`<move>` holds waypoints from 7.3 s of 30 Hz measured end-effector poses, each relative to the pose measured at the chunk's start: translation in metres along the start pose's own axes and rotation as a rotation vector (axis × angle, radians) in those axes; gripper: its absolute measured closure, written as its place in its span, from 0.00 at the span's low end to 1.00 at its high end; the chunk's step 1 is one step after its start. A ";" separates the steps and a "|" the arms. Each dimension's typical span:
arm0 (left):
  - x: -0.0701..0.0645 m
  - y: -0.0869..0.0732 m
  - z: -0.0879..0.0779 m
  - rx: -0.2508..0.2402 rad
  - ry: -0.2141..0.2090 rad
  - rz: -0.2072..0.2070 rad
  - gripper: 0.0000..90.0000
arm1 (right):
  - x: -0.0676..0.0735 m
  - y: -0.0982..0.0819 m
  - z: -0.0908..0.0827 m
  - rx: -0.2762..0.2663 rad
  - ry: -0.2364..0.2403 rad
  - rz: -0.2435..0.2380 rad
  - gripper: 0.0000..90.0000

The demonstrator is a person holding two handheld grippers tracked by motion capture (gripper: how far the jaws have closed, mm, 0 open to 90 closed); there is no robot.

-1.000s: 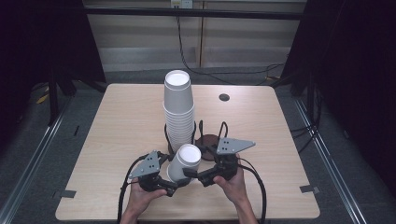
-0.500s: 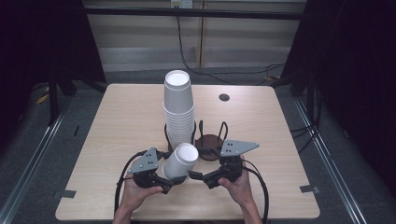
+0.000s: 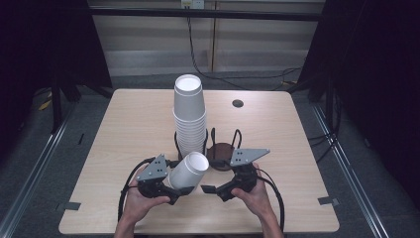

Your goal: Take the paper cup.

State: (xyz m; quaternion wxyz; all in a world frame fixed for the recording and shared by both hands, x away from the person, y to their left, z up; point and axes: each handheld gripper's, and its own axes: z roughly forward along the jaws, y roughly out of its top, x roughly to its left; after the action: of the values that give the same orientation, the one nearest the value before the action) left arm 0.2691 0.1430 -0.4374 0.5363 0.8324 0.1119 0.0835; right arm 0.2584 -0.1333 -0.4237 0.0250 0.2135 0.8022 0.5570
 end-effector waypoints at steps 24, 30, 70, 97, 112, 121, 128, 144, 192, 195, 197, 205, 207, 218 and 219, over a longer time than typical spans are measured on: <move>0.003 0.016 -0.003 0.200 0.037 0.096 0.19 | -0.004 0.016 0.003 0.265 -0.020 -0.073 0.15; 0.002 0.016 -0.001 0.231 0.027 0.121 0.19 | -0.004 0.015 0.002 0.291 -0.025 -0.083 0.15; -0.016 0.013 0.033 0.475 -0.037 0.259 0.19 | -0.008 0.002 0.014 0.528 0.021 -0.103 0.16; -0.032 0.021 0.047 0.589 -0.072 0.349 0.20 | -0.008 0.007 0.039 0.660 0.115 -0.089 0.21; -0.034 0.021 0.048 0.594 -0.086 0.361 0.20 | -0.007 0.007 0.043 0.667 0.159 -0.074 0.25; -0.031 0.017 0.049 0.571 -0.081 0.342 0.18 | -0.006 0.008 0.044 0.670 0.127 -0.065 0.27; -0.028 0.019 0.045 0.532 -0.099 0.342 0.16 | -0.005 0.010 0.040 0.657 0.127 -0.069 0.27; -0.017 0.016 0.030 0.371 -0.123 0.260 0.16 | -0.006 0.013 0.037 0.634 0.122 -0.085 0.27; 0.005 -0.007 -0.015 -0.045 -0.054 -0.034 0.18 | -0.019 -0.012 0.004 0.320 0.060 0.018 0.27; 0.005 -0.009 -0.016 -0.064 -0.046 -0.046 0.18 | -0.018 -0.012 0.003 0.298 0.053 0.018 0.27; 0.006 -0.011 -0.017 -0.076 -0.057 -0.054 0.17 | -0.018 -0.017 0.002 0.256 0.059 0.023 0.27; 0.003 -0.013 -0.014 -0.081 -0.061 -0.059 0.17 | -0.019 -0.026 -0.001 0.183 0.093 0.027 0.27; 0.001 -0.013 -0.015 -0.088 -0.067 -0.054 0.17 | -0.020 -0.028 -0.002 0.156 0.100 0.028 0.27; 0.001 -0.021 -0.010 -0.105 -0.061 -0.068 0.17 | -0.021 -0.038 -0.004 0.050 0.093 0.030 0.27; 0.001 -0.021 -0.009 -0.097 -0.058 -0.067 0.17 | -0.021 -0.039 -0.004 0.045 0.094 0.029 0.27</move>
State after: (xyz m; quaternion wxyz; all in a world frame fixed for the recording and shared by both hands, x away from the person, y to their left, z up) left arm 0.2656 0.1599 -0.4527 0.5816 0.8033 0.1198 0.0467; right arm 0.2641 -0.1555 -0.4615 -0.0254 0.1993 0.8118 0.5483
